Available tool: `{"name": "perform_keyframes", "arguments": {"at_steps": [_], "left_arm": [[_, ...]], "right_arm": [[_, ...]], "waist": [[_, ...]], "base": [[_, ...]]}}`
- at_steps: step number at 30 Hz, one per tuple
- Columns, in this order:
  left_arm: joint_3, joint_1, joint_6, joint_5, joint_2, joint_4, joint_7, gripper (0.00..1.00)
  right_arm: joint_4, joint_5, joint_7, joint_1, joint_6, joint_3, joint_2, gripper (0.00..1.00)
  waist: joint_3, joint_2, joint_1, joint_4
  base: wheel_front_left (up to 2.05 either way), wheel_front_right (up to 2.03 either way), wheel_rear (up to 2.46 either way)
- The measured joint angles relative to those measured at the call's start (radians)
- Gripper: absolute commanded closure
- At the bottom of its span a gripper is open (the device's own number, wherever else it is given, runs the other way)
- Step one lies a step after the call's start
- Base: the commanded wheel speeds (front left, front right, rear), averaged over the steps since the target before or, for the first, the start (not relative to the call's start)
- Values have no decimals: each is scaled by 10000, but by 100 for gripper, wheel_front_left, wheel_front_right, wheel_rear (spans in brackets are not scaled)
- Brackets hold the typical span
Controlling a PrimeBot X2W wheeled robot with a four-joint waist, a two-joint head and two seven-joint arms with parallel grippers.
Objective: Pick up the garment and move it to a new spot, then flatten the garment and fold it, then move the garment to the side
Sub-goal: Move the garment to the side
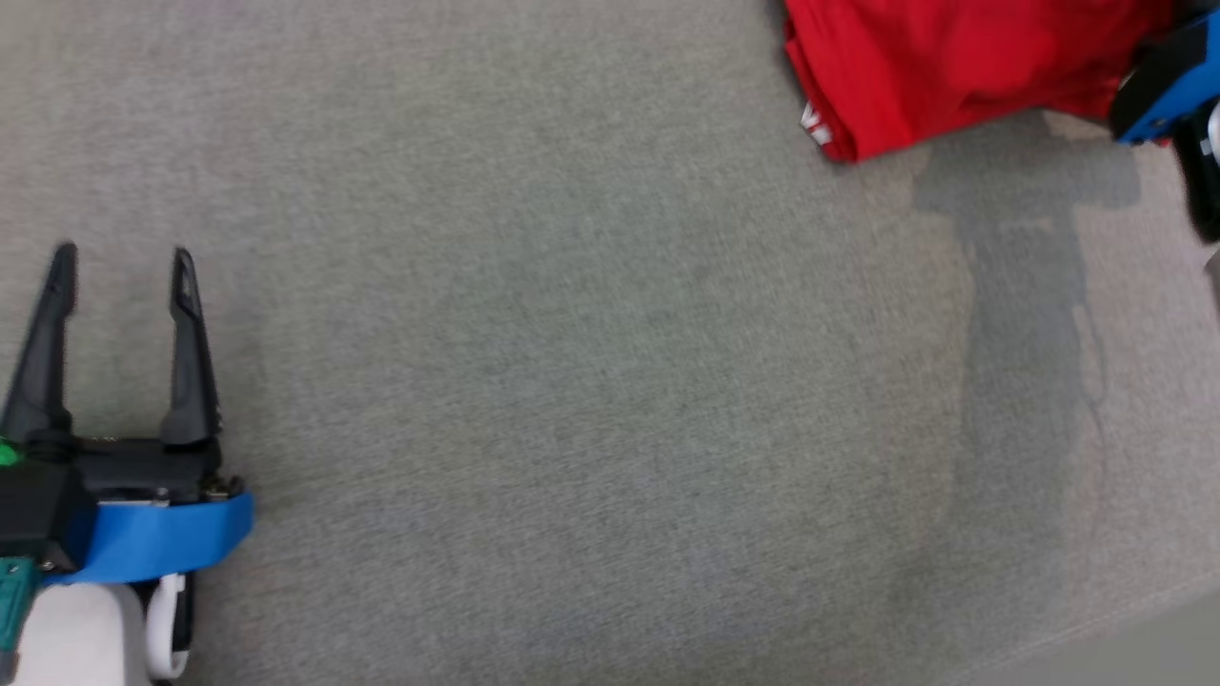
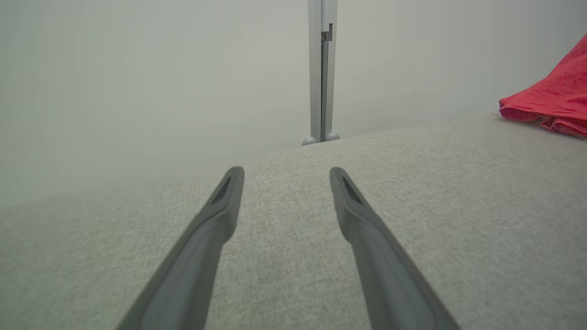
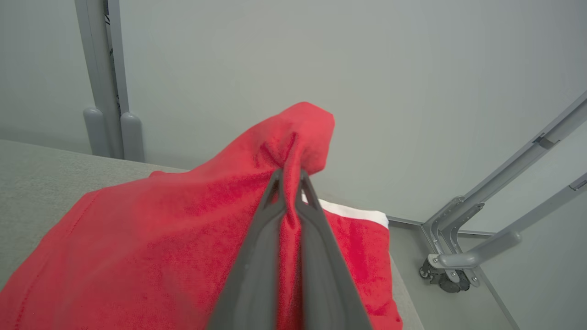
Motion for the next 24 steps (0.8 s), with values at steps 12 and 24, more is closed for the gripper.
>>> {"name": "perform_keyframes", "arguments": {"at_steps": [12, 24], "left_arm": [[8, 141, 0, 84, 454, -1432, 123, 0], [-17, -1, 109, -144, 437, -1168, 67, 0]], "right_arm": [[1260, -600, -29, -1187, 2, -560, -1068, 100], [2466, -1603, 270, -1643, 2, -1398, -1051, 0]], "waist": [[753, -3, -6, -763], [896, -4, -5, -338]], "base": [[0, 0, 0], [0, 0, 0]]}}
